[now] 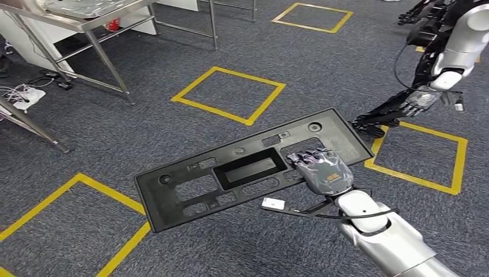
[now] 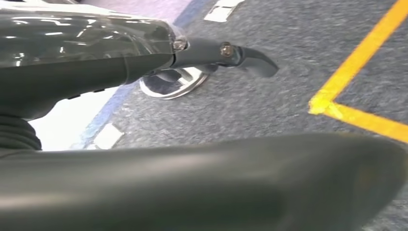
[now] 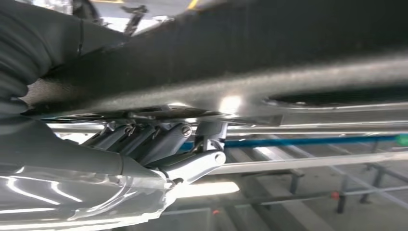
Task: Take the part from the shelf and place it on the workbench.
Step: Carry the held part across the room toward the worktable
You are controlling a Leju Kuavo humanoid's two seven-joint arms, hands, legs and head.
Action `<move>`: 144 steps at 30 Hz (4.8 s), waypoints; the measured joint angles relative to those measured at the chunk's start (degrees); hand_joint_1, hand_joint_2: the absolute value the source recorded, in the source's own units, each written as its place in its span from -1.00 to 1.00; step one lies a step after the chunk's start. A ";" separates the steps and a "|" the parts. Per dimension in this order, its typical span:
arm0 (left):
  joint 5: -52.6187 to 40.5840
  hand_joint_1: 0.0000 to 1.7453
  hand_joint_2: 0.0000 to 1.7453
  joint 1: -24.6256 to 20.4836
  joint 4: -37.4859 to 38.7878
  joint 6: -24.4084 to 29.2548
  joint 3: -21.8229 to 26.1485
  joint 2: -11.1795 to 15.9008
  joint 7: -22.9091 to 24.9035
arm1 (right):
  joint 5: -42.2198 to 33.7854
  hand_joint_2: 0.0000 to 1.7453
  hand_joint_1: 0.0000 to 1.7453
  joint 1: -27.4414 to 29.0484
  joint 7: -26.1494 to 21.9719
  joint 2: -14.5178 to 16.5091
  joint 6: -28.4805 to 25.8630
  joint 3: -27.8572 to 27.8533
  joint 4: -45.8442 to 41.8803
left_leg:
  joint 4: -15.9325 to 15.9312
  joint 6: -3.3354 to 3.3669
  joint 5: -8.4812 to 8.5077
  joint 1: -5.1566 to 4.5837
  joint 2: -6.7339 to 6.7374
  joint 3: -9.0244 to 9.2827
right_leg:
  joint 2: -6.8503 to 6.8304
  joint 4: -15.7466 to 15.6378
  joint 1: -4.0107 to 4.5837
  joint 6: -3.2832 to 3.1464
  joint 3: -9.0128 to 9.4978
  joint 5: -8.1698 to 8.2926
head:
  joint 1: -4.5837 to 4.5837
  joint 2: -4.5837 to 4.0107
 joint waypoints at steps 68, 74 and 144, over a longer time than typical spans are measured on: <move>-0.85 -1.00 1.00 -0.98 -2.28 0.40 5.92 8.23 -5.95 | -1.36 1.00 1.00 -2.39 -0.86 1.58 -2.03 1.85 5.84 | 10.71 -2.00 -5.26 0.85 5.68 -5.73 | -5.61 -1.92 0.41 -1.88 1.99 -0.20 | -0.41 0.00; -1.14 -1.00 1.00 -0.78 -2.23 0.34 5.96 6.12 -6.05 | -1.23 1.00 1.00 -1.89 -0.81 1.41 -2.05 1.87 5.52 | 1.82 -2.41 1.44 1.30 8.09 -1.91 | -9.07 -1.92 0.26 -0.49 3.96 -2.05 | -0.40 0.00; -3.14 -1.00 1.00 -0.97 -2.23 -0.50 5.96 4.42 -6.23 | -21.03 1.00 1.00 -8.48 -9.66 -4.72 8.53 -3.38 -4.91 | -0.72 1.15 -1.12 0.77 6.56 1.81 | -4.89 9.50 0.14 1.23 -2.52 -5.88 | -0.40 0.00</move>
